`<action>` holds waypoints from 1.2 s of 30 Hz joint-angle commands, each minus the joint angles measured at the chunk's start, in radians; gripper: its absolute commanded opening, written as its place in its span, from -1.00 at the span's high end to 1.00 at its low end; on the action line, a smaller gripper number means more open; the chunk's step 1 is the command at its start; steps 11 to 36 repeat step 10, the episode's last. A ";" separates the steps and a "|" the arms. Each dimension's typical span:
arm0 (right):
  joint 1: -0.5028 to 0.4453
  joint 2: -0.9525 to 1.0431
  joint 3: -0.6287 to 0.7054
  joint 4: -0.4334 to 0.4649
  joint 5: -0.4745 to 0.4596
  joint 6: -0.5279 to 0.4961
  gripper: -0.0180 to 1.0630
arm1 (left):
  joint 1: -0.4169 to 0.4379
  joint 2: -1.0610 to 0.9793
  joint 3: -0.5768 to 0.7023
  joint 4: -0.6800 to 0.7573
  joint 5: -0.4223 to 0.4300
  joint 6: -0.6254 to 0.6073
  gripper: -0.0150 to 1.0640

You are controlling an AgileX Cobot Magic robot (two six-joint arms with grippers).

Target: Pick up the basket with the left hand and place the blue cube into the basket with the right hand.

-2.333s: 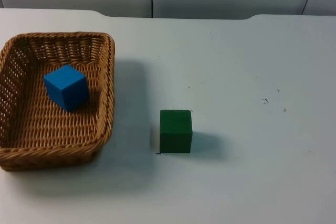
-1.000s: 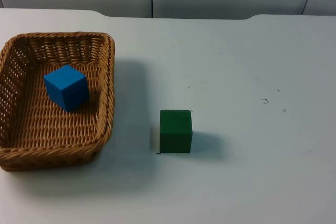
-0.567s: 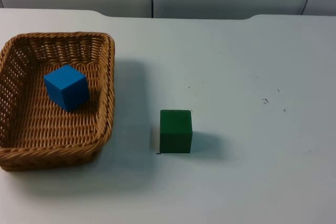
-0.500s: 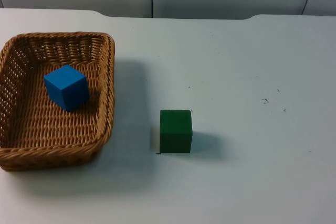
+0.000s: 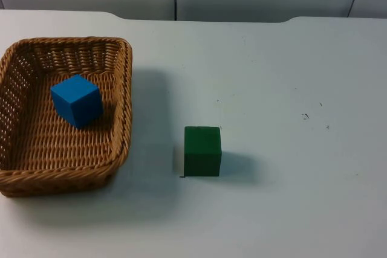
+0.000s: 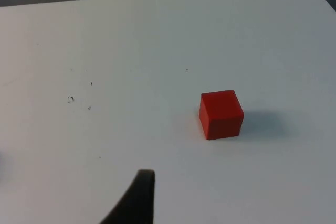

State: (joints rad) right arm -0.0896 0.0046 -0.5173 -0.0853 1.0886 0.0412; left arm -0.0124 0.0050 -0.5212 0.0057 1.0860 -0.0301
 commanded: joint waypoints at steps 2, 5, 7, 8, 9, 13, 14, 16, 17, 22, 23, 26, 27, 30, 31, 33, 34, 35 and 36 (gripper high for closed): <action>-0.007 -0.005 0.011 -0.005 -0.012 -0.004 -0.91 | -0.002 -0.005 0.008 -0.006 -0.008 0.002 -0.97; -0.007 -0.005 0.011 -0.005 -0.012 -0.004 -0.91 | -0.002 -0.005 0.008 -0.006 -0.008 0.002 -0.97; -0.007 -0.005 0.011 -0.005 -0.012 -0.004 -0.91 | -0.002 -0.005 0.008 -0.006 -0.008 0.002 -0.97; 0.000 -0.005 0.011 -0.005 -0.012 -0.004 -0.91 | -0.002 -0.005 0.008 -0.006 -0.008 0.002 -0.97; 0.013 -0.005 0.011 -0.003 -0.012 -0.004 -0.91 | -0.002 -0.005 0.008 -0.006 -0.008 0.002 -0.97; 0.023 -0.005 0.011 -0.003 -0.012 -0.004 -0.91 | -0.002 -0.005 0.008 -0.006 -0.008 0.002 -0.97; 0.023 -0.005 0.011 -0.003 -0.012 -0.004 -0.91 | -0.002 -0.005 0.008 -0.006 -0.008 0.002 -0.97; 0.023 -0.005 0.011 -0.003 -0.012 -0.004 -0.91 | -0.002 -0.005 0.008 -0.006 -0.008 0.002 -0.97; 0.023 -0.005 0.011 -0.003 -0.012 -0.004 -0.91 | -0.002 -0.005 0.008 -0.006 -0.008 0.002 -0.97; 0.023 -0.005 0.011 -0.003 -0.012 -0.004 -0.91 | -0.002 -0.005 0.008 -0.006 -0.008 0.002 -0.97; 0.023 -0.005 0.011 -0.003 -0.012 -0.004 -0.91 | -0.002 -0.005 0.008 -0.006 -0.008 0.002 -0.97; 0.023 -0.005 0.011 -0.003 -0.012 -0.004 -0.91 | -0.002 -0.005 0.008 -0.006 -0.008 0.002 -0.97; 0.023 -0.005 0.011 -0.003 -0.012 -0.004 -0.91 | -0.002 -0.005 0.008 -0.006 -0.008 0.002 -0.97; 0.023 -0.005 0.011 -0.003 -0.012 -0.004 -0.91 | -0.002 -0.005 0.008 -0.006 -0.008 0.002 -0.97; 0.023 -0.005 0.011 -0.003 -0.012 -0.004 -0.91 | -0.002 -0.005 0.008 -0.006 -0.008 0.002 -0.97; 0.023 -0.005 0.011 -0.003 -0.012 -0.004 -0.91 | -0.002 -0.005 0.008 -0.006 -0.008 0.002 -0.97; 0.023 -0.005 0.011 -0.003 -0.012 -0.004 -0.91 | -0.002 -0.005 0.008 -0.006 -0.008 0.002 -0.97; 0.023 -0.005 0.011 -0.003 -0.012 -0.004 -0.91 | -0.002 -0.005 0.008 -0.006 -0.008 0.002 -0.97; 0.023 -0.005 0.011 -0.003 -0.012 -0.004 -0.91 | -0.002 -0.005 0.008 -0.006 -0.008 0.002 -0.97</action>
